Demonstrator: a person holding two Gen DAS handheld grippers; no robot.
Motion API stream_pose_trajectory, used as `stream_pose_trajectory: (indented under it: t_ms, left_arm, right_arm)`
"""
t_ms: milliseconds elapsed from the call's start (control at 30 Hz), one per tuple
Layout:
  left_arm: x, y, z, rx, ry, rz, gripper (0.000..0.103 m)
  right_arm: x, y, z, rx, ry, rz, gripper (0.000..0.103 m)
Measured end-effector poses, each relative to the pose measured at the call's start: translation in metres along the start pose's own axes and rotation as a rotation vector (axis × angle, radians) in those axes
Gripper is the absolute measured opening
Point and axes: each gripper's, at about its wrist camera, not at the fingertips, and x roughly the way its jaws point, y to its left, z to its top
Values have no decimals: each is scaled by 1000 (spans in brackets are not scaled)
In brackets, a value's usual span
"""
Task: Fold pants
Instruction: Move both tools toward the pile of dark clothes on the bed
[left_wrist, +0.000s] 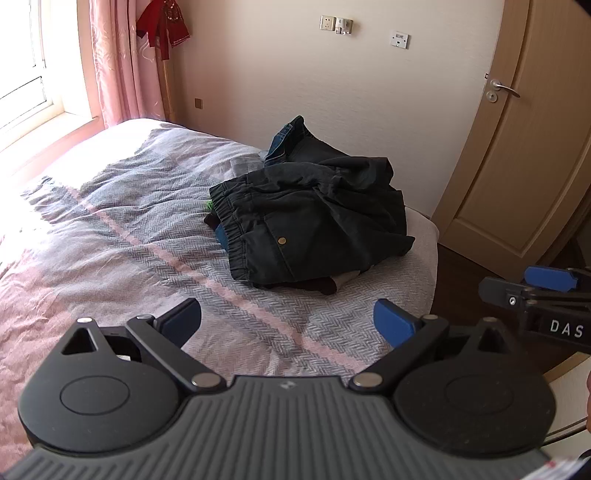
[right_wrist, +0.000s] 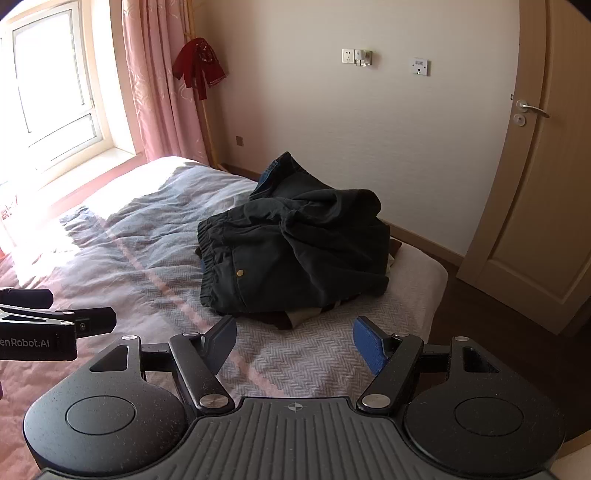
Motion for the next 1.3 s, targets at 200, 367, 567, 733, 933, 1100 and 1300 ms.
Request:
stream_pose_trajectory:
  t_ms: [200, 367, 567, 733, 933, 1100, 1300]
  left_arm:
    - [1, 6, 0, 1, 2, -5, 98]
    - [3, 14, -1, 4, 7, -14, 98]
    - [5, 20, 0, 9, 9, -23, 98]
    - [9, 24, 0, 8, 13, -28, 98]
    - [12, 27, 0, 6, 17, -35, 98]
    - [15, 26, -1, -1, 21, -34, 98]
    - [21, 22, -1, 2, 25, -23, 98]
  right_arm:
    - [0, 11, 4, -10, 6, -11, 67]
    - [2, 18, 5, -13, 9, -18, 67]
    - [4, 25, 8, -14, 15, -30, 67]
    - [6, 28, 8, -14, 23, -41, 67]
    - [7, 29, 8, -16, 28, -47, 67]
    - [7, 30, 8, -14, 26, -46, 67]
    - [12, 21, 7, 4, 30, -41, 67]
